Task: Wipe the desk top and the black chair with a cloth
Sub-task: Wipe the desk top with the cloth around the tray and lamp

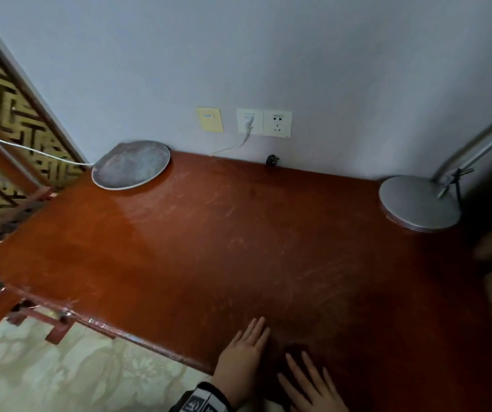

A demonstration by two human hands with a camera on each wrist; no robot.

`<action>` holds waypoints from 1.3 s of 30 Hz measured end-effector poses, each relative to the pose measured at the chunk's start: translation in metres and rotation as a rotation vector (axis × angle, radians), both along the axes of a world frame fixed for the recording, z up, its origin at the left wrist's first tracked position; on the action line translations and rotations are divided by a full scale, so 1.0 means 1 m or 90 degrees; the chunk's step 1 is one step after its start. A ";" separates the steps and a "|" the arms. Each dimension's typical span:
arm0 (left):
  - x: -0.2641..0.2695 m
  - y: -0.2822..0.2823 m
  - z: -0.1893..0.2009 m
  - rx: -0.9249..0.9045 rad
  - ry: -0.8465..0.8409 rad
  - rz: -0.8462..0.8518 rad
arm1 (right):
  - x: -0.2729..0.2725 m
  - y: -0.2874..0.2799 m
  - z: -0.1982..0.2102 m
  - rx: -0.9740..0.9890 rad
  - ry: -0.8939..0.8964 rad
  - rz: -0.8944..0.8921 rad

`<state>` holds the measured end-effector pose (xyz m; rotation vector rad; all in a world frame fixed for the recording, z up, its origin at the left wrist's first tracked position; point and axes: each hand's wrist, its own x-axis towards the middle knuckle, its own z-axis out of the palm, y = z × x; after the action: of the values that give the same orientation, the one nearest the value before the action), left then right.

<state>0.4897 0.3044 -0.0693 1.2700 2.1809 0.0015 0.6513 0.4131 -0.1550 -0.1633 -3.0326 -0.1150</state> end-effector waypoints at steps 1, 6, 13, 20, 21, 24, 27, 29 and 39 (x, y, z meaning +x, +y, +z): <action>-0.001 -0.004 -0.001 0.000 0.002 0.018 | -0.001 0.011 0.000 -0.052 -0.024 0.008; -0.005 -0.013 -0.010 0.032 -0.014 0.056 | -0.005 0.092 0.028 -0.163 -0.043 -0.266; -0.016 -0.002 -0.008 0.031 -0.001 0.054 | -0.042 0.065 0.037 -0.167 -0.192 -0.259; -0.048 0.024 -0.007 -0.018 0.045 0.051 | -0.039 0.043 0.045 -0.203 -0.266 -0.027; -0.052 0.026 -0.007 -0.024 0.049 0.048 | -0.039 0.062 0.049 -0.205 -0.272 -0.071; -0.059 0.030 -0.003 -0.038 0.039 0.049 | -0.042 0.130 0.057 -0.187 -0.260 -0.246; -0.063 0.035 0.002 -0.043 0.048 0.046 | -0.054 0.154 0.066 -0.237 -0.301 -0.408; -0.064 0.040 0.005 -0.055 0.056 0.038 | -0.069 0.126 0.064 -0.253 -0.290 -0.358; -0.075 0.044 -0.001 -0.112 0.091 -0.055 | -0.074 0.082 0.059 -0.239 -0.276 -0.064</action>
<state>0.4152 0.3486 -0.0703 1.2968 2.1873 -0.3183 0.5774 0.4953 -0.0964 -0.3635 -3.4426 0.4776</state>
